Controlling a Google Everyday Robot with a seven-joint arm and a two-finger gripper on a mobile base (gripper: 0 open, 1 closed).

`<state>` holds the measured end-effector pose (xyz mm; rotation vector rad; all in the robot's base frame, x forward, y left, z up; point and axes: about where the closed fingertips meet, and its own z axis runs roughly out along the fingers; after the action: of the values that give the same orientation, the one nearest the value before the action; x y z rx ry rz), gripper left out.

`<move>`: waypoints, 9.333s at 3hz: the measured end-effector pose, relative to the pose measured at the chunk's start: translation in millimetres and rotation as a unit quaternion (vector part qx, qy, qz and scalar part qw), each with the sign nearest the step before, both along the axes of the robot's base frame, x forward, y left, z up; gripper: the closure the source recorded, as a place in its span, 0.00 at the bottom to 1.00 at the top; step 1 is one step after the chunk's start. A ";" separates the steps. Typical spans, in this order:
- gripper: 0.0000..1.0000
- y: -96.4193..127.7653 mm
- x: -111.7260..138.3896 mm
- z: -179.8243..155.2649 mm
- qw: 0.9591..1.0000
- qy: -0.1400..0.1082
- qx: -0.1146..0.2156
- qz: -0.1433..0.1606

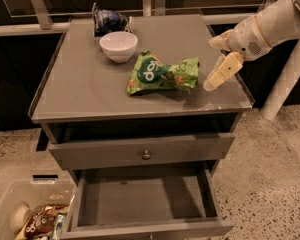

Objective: Place green rice chip bag into middle drawer

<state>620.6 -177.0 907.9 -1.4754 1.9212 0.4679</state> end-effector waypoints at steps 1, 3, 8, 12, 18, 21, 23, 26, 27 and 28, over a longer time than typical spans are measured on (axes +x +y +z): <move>0.00 16.8 15.7 -16.5 1.000 0.026 -0.001 0.013; 0.00 62.8 27.5 -39.5 0.995 0.040 -0.088 0.040; 0.76 64.1 28.0 -41.5 0.994 0.041 -0.090 0.041; 1.00 44.9 -21.5 -36.5 0.993 0.027 -0.085 0.074; 1.00 -47.1 -239.0 -249.2 0.990 0.118 -0.066 -0.030; 1.00 -34.8 -199.1 -357.1 0.985 0.161 -0.053 -0.016; 1.00 -3.7 -131.6 -409.2 0.988 0.148 -0.033 0.018; 1.00 40.5 -151.2 -510.4 0.984 0.153 -0.095 -0.007; 1.00 41.3 -151.5 -511.2 0.983 0.154 -0.095 -0.006; 0.81 41.3 -151.5 -511.2 0.983 0.154 -0.095 -0.006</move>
Offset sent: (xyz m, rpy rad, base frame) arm 0.0370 0.0720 -0.0288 -0.2729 0.0662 0.0929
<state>469.1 -135.7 396.7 -1.5842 2.2695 0.5461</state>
